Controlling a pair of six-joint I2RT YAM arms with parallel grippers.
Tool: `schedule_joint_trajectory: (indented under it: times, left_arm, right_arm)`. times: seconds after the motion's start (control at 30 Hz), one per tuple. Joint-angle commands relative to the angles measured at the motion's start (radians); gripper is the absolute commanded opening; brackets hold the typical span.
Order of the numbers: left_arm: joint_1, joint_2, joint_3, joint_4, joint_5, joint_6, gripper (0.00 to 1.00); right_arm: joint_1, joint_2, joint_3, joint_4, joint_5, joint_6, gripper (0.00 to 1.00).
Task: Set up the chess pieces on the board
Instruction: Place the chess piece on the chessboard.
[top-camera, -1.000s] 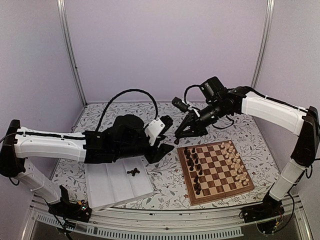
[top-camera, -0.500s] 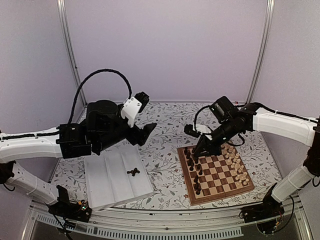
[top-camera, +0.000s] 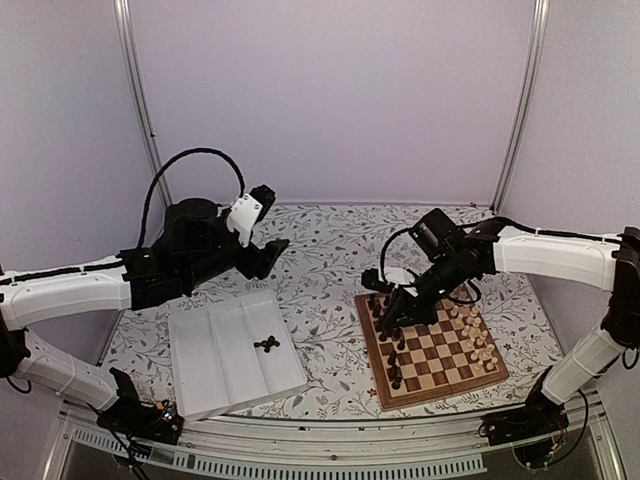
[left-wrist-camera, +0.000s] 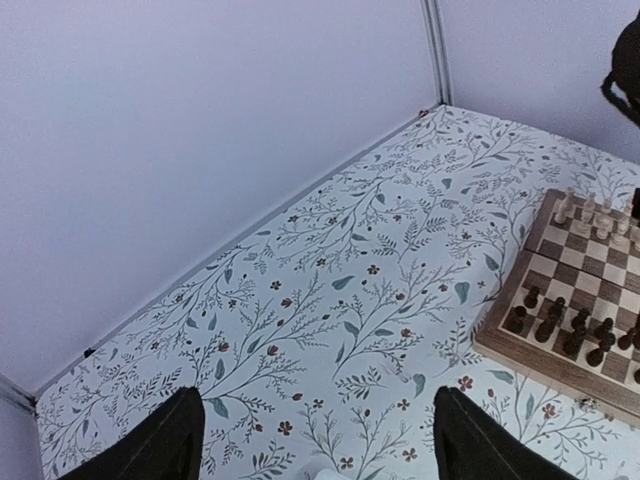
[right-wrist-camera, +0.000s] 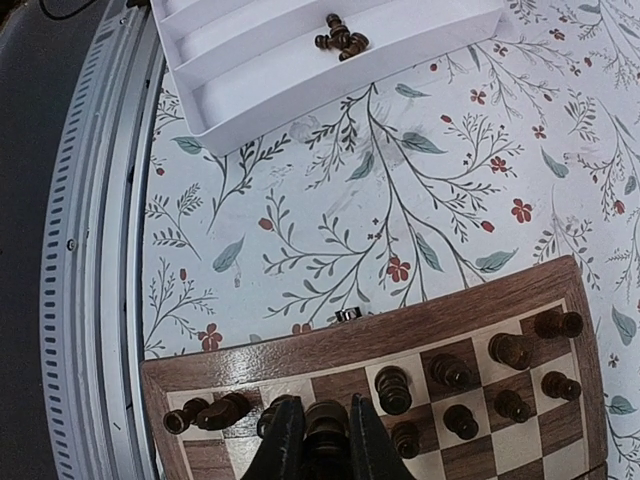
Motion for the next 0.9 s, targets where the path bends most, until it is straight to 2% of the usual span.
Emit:
schedule_joint_trajectory:
  times: [0.0, 0.87]
  left_arm:
    - [0.006, -0.027, -0.009, 0.036, 0.053, 0.013, 0.81]
    - [0.006, -0.016, 0.000, 0.008, 0.056, 0.019, 0.80]
  right_arm:
    - [0.022, 0.033, -0.015, 0.032, 0.020, -0.013, 0.04]
    - [0.055, 0.068, -0.072, 0.104, 0.078, -0.017, 0.07]
